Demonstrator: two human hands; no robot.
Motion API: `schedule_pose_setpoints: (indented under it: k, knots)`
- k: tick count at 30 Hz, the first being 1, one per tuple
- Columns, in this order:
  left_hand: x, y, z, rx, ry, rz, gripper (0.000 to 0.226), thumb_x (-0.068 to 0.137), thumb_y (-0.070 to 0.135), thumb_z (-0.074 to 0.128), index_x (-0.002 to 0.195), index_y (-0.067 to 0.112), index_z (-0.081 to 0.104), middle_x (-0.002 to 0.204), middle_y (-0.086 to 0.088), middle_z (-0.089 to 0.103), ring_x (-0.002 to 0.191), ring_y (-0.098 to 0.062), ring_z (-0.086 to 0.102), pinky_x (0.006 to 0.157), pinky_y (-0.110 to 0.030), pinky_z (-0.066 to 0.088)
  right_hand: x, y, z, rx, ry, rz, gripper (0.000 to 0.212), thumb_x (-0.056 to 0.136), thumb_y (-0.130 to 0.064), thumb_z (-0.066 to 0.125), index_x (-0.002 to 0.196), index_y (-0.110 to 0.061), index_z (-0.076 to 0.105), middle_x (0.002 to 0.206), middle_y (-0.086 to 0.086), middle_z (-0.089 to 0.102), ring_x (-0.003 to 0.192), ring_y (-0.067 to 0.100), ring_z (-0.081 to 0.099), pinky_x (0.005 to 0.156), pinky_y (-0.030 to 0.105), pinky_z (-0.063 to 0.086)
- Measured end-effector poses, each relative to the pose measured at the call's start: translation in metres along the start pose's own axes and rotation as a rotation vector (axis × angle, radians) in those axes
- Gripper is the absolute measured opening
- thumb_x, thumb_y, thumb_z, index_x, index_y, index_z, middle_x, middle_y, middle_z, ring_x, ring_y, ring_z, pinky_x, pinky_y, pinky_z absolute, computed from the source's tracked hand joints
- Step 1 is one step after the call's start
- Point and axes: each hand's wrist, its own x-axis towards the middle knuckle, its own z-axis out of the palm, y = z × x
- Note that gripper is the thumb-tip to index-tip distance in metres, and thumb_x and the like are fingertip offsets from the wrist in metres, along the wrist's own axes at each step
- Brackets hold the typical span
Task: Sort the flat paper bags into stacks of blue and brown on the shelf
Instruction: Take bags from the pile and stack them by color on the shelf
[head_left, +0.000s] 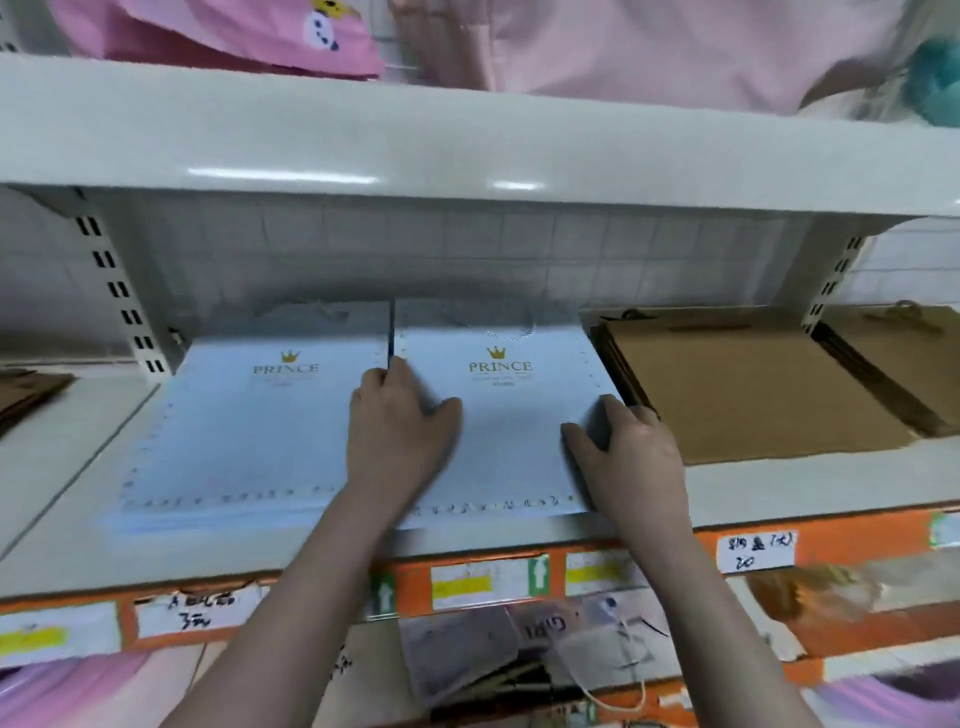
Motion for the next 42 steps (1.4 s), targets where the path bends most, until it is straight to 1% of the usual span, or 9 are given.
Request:
schedule_pose_setpoints:
  k: [6, 11, 14, 18, 24, 29, 35, 38, 42]
  knots:
    - [0.003, 0.009, 0.031, 0.043, 0.014, -0.033, 0.032, 0.083, 0.031, 0.062, 0.084, 0.004, 0.044, 0.090, -0.008, 0.048, 0.086, -0.026, 0.044, 0.068, -0.031, 0.032, 0.017, 0.028, 0.006, 0.035, -0.095, -0.031, 0.021, 0.088, -0.026, 0.055, 0.082, -0.009, 0.044, 0.086, 0.011, 0.048, 0.088, 0.029, 0.043, 0.075, 0.035, 0.028]
    - [0.003, 0.010, 0.044, 0.102, 0.002, -0.031, 0.033, 0.087, 0.033, 0.060, 0.092, 0.004, 0.047, 0.094, -0.008, 0.050, 0.084, -0.025, 0.049, 0.065, -0.030, 0.034, 0.026, 0.036, 0.009, -0.057, -0.133, -0.057, 0.031, 0.094, -0.033, 0.049, 0.107, -0.005, 0.054, 0.109, 0.012, 0.055, 0.098, 0.029, 0.044, 0.084, 0.034, 0.029]
    - [0.007, 0.009, 0.049, 0.110, -0.031, -0.046, 0.035, 0.089, 0.034, 0.058, 0.101, 0.003, 0.047, 0.107, -0.010, 0.051, 0.085, -0.025, 0.050, 0.066, -0.030, 0.037, 0.029, 0.037, 0.010, -0.117, -0.150, -0.058, 0.035, 0.095, -0.036, 0.046, 0.114, -0.007, 0.054, 0.114, 0.010, 0.055, 0.102, 0.028, 0.046, 0.087, 0.033, 0.032]
    - [0.016, 0.011, 0.061, 0.097, -0.094, -0.080, 0.058, 0.089, 0.035, 0.058, 0.130, -0.003, 0.039, 0.140, -0.016, 0.039, 0.112, -0.033, 0.050, 0.085, -0.035, 0.044, 0.036, 0.041, 0.012, 0.006, -0.214, -0.005, 0.033, 0.096, -0.030, 0.047, 0.117, -0.004, 0.050, 0.118, 0.011, 0.050, 0.102, 0.027, 0.050, 0.082, 0.033, 0.041]
    - [0.023, 0.013, 0.069, 0.147, -0.093, -0.105, 0.059, 0.090, 0.036, 0.056, 0.130, -0.004, 0.038, 0.144, -0.016, 0.035, 0.117, -0.035, 0.047, 0.089, -0.036, 0.041, 0.049, 0.045, 0.017, 0.041, -0.287, 0.018, 0.038, 0.098, -0.030, 0.044, 0.125, -0.004, 0.043, 0.127, 0.011, 0.042, 0.099, 0.029, 0.054, 0.072, 0.031, 0.040]
    - [0.018, 0.018, 0.061, 0.272, 0.011, -0.043, 0.059, 0.090, 0.043, 0.055, 0.127, -0.002, 0.043, 0.138, -0.018, 0.041, 0.124, -0.035, 0.040, 0.102, -0.044, 0.037, 0.044, 0.048, 0.018, -0.101, -0.192, -0.050, 0.049, 0.097, -0.036, 0.041, 0.134, -0.004, 0.039, 0.128, 0.012, 0.044, 0.117, 0.028, 0.042, 0.093, 0.037, 0.038]
    - [-0.008, 0.015, 0.034, 0.411, 0.167, 0.059, 0.066, 0.091, 0.039, 0.055, 0.140, 0.001, 0.035, 0.147, -0.015, 0.034, 0.135, -0.030, 0.029, 0.107, -0.036, 0.027, 0.025, 0.020, 0.015, -0.138, -0.197, -0.182, 0.056, 0.100, -0.035, 0.034, 0.146, -0.005, 0.025, 0.147, 0.012, 0.031, 0.138, 0.027, 0.022, 0.112, 0.036, 0.019]
    - [-0.020, 0.000, 0.010, 0.441, 0.197, 0.053, 0.066, 0.091, 0.037, 0.054, 0.141, -0.002, 0.034, 0.150, -0.019, 0.030, 0.140, -0.031, 0.023, 0.113, -0.035, 0.019, 0.010, -0.003, 0.018, -0.129, -0.243, -0.232, 0.058, 0.101, -0.037, 0.030, 0.149, -0.006, 0.017, 0.153, 0.011, 0.021, 0.143, 0.027, 0.013, 0.116, 0.035, 0.010]
    - [-0.036, -0.035, -0.038, 0.450, 0.251, 0.002, 0.065, 0.091, 0.034, 0.056, 0.141, -0.002, 0.034, 0.151, -0.020, 0.027, 0.143, -0.031, 0.019, 0.115, -0.033, 0.012, -0.017, -0.043, 0.027, -0.102, -0.273, -0.295, 0.060, 0.100, -0.039, 0.033, 0.148, -0.006, 0.020, 0.153, 0.012, 0.024, 0.143, 0.028, 0.015, 0.116, 0.034, 0.010]
